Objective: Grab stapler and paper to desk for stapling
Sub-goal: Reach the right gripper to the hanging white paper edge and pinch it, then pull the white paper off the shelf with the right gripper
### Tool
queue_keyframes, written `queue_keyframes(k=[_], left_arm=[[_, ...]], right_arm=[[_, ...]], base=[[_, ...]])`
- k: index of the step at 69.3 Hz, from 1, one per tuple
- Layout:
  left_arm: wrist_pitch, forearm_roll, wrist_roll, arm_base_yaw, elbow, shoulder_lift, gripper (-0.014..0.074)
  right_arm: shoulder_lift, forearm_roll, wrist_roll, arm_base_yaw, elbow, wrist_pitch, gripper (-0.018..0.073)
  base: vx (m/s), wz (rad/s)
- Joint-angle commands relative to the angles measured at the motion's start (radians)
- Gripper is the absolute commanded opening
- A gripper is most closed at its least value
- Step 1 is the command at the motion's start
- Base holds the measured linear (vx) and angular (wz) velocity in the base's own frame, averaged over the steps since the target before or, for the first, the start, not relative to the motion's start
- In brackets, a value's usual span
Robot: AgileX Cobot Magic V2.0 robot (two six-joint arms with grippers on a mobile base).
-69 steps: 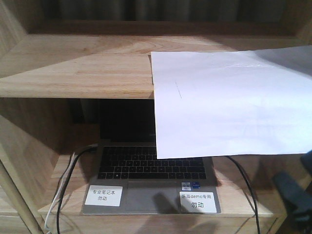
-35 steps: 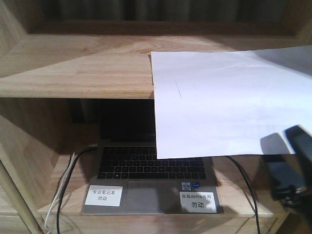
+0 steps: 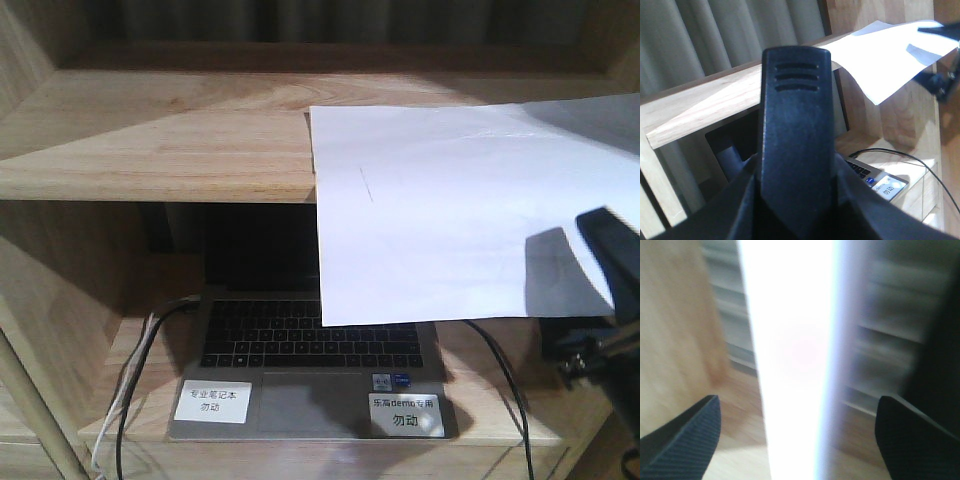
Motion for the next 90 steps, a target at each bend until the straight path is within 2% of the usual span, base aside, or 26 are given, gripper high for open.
queue_keyframes(k=[1,14,25,32,55,79,90], left_arm=[[-0.129,-0.007,-0.002,-0.006,-0.027,0.014,-0.0006],[-0.129,-0.007,-0.002,-0.006,-0.027,0.014,-0.0006],[-0.129,-0.007,-0.002,-0.006,-0.027,0.014,-0.0006],[-0.129,-0.007,-0.002,-0.006,-0.027,0.014,-0.0006],[-0.129,-0.007,-0.002,-0.006,-0.027,0.014,-0.0006],[-0.129,-0.007,-0.002,-0.006,-0.027,0.014,-0.0006],[-0.129,-0.007,-0.002,-0.006,-0.027,0.014,-0.0006]], right_arm=[[-0.006,-0.003,-0.013,0.000,-0.053,-0.195,0.0594],[-0.006,-0.004,-0.009,0.000,-0.058,-0.195,0.0583],[-0.006,-0.004,0.009,0.000,-0.057,-0.195,0.0501],[-0.006,-0.004,0.021,0.000,-0.057,-0.195,0.0405],[-0.006,-0.012,0.047,0.000,-0.057,-0.195,-0.0015],[-0.006,-0.020,0.074,0.000,-0.057,-0.195,-0.0008],[-0.006,-0.090,0.075,0.000,-0.057,-0.195,-0.0004]], base=[[0.00,0.00],[0.00,0.00],[0.00,0.00],[0.00,0.00],[0.00,0.00],[0.00,0.00],[0.00,0.00]])
